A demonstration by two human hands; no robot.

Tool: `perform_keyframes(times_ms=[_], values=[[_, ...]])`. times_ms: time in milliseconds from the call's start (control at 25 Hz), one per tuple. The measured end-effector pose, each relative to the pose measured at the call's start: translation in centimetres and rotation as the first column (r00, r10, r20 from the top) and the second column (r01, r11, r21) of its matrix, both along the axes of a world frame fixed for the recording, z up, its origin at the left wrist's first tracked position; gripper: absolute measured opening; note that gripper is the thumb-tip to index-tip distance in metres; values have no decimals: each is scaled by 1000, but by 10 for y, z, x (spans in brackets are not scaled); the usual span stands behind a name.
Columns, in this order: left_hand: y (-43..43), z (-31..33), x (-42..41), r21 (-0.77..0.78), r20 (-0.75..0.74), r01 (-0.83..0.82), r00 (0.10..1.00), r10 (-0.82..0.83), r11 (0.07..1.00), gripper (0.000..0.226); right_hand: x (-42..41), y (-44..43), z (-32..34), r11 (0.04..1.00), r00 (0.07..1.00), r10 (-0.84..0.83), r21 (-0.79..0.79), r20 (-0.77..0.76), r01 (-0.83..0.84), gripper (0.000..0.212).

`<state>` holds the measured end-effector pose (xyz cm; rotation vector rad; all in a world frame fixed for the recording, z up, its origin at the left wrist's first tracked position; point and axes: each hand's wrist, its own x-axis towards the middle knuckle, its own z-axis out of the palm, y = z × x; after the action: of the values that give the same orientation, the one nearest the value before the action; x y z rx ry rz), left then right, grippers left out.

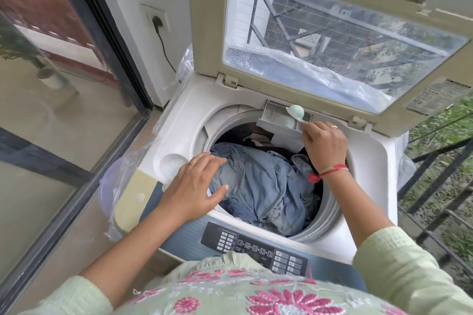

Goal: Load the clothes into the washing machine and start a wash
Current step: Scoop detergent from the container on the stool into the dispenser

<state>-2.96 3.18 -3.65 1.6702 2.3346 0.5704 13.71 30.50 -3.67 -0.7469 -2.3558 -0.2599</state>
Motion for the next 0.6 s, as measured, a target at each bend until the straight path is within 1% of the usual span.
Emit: perform_keyframes(times_ms=[80,120,160,200,240,280,320,360,400,440,480,520,560,600], values=[[-1,-1,1,1,-1,4,1000,-4,1000,57,2,-5,-3,996,998,-24,-92,-51,19,14],[0,-1,0,0,2,1,1000,-1,1000,57,1,-7,-3,981,991,-64,-189,-120,41,13],[-1,-2,0,-6,8,4,1000,-4,1000,57,1,-11,-1,929,963,-146,-365,-227,55,12],[-1,-1,1,-11,15,10,1000,-10,1000,57,1,-13,5,796,886,-271,-605,-376,-13,13],[-1,-1,1,-6,24,10,1000,-10,1000,57,2,-16,12,574,744,-441,-795,-502,-196,20],[0,0,0,11,40,5,999,-6,1000,57,4,-22,22,315,579,-609,-835,-542,-451,27],[1,2,0,33,66,-6,998,4,999,57,9,-30,27,99,459,-738,-752,-494,-651,31],[5,3,-1,48,110,-26,994,20,998,58,16,-39,30,-73,411,-817,-634,-405,-770,32],[12,5,-2,49,169,-50,985,41,998,60,23,-48,29,-204,410,-855,-522,-316,-828,32],[22,6,-4,41,233,-73,971,62,996,63,28,-58,25,-295,426,-873,-438,-239,-849,31],[35,7,-6,37,281,-87,957,73,996,65,30,-66,18,-341,430,-888,-397,-160,-852,30],[51,6,-8,48,302,-102,950,83,994,64,31,-71,9,-361,426,-901,-399,-85,-843,27],[69,5,-11,68,296,-122,950,97,990,59,29,-73,0,-357,407,-913,-434,-24,-827,24],[89,2,-14,89,277,-146,954,116,985,51,26,-73,-8,-330,370,-929,-482,13,-812,23]])
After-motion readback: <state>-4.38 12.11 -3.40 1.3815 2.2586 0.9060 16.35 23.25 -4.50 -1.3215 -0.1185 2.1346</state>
